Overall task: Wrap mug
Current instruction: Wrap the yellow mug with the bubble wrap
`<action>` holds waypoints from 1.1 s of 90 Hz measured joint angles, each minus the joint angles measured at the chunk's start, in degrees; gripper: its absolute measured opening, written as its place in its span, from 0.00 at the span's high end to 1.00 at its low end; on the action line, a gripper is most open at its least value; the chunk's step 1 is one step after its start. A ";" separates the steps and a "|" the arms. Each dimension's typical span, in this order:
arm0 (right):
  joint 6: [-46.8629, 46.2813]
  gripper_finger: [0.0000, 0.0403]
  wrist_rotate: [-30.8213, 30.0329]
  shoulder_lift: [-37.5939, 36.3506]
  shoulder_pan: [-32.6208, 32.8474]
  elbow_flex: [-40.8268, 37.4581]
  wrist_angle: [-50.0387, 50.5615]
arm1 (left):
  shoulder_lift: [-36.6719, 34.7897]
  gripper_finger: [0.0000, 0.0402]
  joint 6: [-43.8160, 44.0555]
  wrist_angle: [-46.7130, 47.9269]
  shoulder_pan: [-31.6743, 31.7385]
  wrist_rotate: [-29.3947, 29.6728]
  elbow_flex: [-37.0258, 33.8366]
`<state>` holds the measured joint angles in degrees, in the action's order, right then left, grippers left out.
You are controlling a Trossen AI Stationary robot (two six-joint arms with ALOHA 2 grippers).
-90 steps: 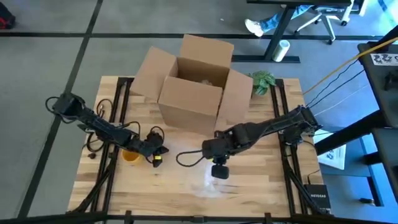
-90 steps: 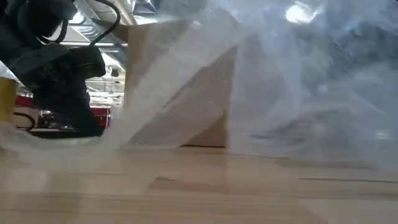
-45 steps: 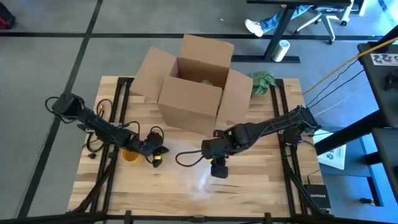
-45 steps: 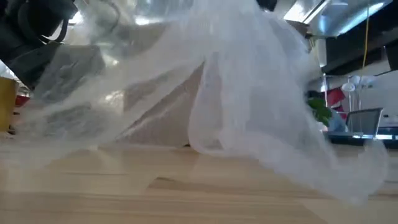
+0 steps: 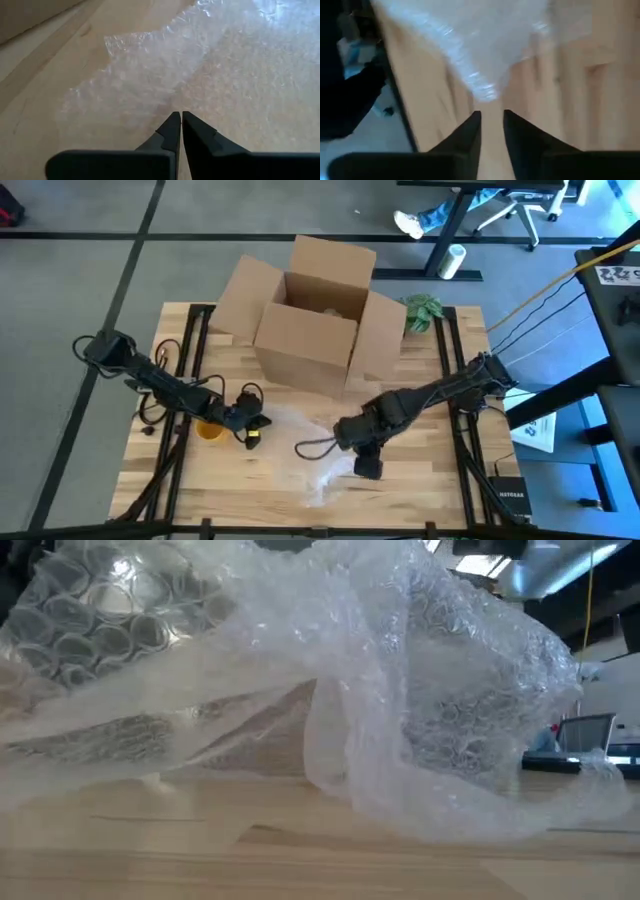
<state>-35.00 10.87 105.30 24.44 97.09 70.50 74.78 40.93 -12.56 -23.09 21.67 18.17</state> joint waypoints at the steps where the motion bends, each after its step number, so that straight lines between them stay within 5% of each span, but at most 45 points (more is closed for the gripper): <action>1: -0.23 0.92 -0.02 0.02 0.35 -0.43 -0.65 | 0.00 1.00 0.00 0.00 0.00 0.00 0.00; 28: -13.44 1.00 -12.73 -3.52 12.10 -19.55 -27.61 | 0.00 1.00 0.19 -0.09 -1.05 -0.02 0.00; 71: -44.41 1.00 -42.66 -26.00 30.78 -65.83 -67.53 | 0.00 1.00 2.29 -0.21 -2.10 0.11 0.00; 99: -39.68 1.00 -46.86 -18.81 28.28 -69.58 -75.25 | 0.00 1.00 5.55 -0.20 -2.05 0.20 0.00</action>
<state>-74.68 -35.99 86.49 52.73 27.51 -4.75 74.78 46.48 -12.75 -25.15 21.87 18.17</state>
